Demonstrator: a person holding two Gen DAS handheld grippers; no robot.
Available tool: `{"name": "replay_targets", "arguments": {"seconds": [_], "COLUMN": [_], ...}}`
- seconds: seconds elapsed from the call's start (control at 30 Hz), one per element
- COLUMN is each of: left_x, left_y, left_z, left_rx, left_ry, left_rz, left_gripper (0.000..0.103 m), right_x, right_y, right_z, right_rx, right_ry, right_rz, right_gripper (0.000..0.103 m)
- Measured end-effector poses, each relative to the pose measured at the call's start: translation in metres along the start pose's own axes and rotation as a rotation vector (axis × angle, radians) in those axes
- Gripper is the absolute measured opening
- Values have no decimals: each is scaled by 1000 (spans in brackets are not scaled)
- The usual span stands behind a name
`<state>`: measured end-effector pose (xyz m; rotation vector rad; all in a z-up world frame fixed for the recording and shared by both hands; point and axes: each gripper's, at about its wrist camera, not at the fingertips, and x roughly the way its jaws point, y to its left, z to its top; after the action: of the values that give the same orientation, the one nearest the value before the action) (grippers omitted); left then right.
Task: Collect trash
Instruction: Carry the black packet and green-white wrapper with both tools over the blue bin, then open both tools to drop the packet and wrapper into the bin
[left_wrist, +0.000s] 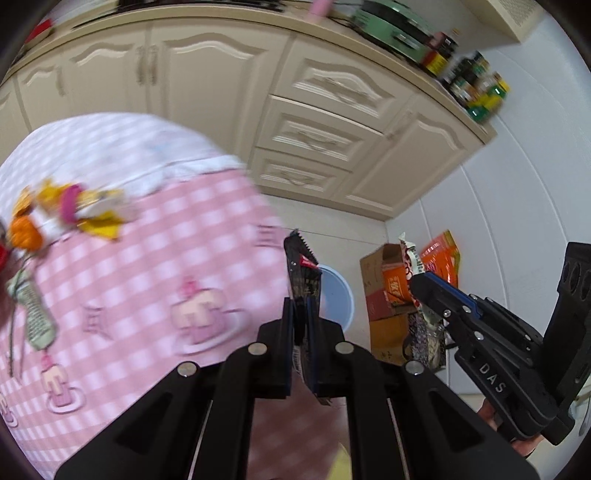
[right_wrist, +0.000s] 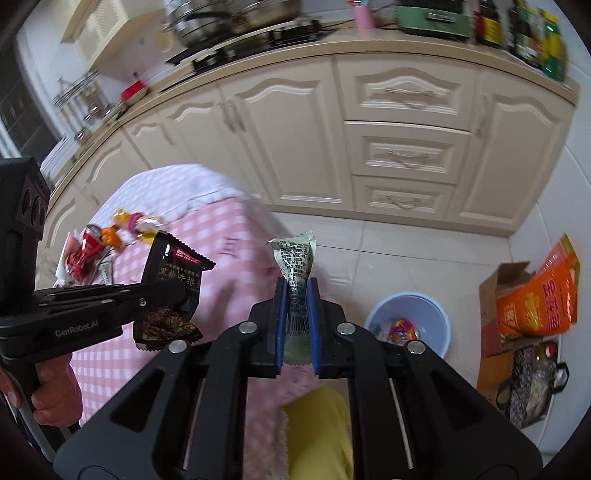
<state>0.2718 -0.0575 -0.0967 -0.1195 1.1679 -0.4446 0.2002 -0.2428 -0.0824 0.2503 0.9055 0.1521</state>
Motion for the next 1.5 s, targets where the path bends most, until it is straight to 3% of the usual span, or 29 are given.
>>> {"name": "replay_targets", "arguments": {"seconds": [0.33, 0.67, 0.8, 0.9, 0.97, 1.1, 1.37, 1.5], "left_x": [65, 128, 148, 155, 156, 158, 166, 163], "left_y": [-96, -148, -156, -159, -158, -155, -139, -135], "left_z": [2, 9, 12, 15, 15, 16, 19, 21], "left_rx": [153, 228, 240, 255, 267, 280, 236, 227], "left_ry": [109, 216, 246, 224, 217, 200, 241, 235], "left_rz": [-26, -13, 1, 3, -13, 6, -6, -12], "left_gripper": [7, 7, 7, 12, 44, 44, 44, 44], "right_x": [-12, -7, 2, 9, 12, 20, 34, 30], "right_y": [-95, -160, -174, -182, -184, -184, -175, -169], "right_z": [-18, -32, -36, -36, -36, -35, -28, -21], "right_rx": [146, 256, 283, 295, 295, 291, 274, 265], "right_ry": [11, 37, 55, 69, 73, 82, 96, 68], "right_rz": [-80, -127, -136, -135, -132, -124, -94, -73], "right_gripper": [11, 11, 11, 11, 11, 11, 12, 18]}}
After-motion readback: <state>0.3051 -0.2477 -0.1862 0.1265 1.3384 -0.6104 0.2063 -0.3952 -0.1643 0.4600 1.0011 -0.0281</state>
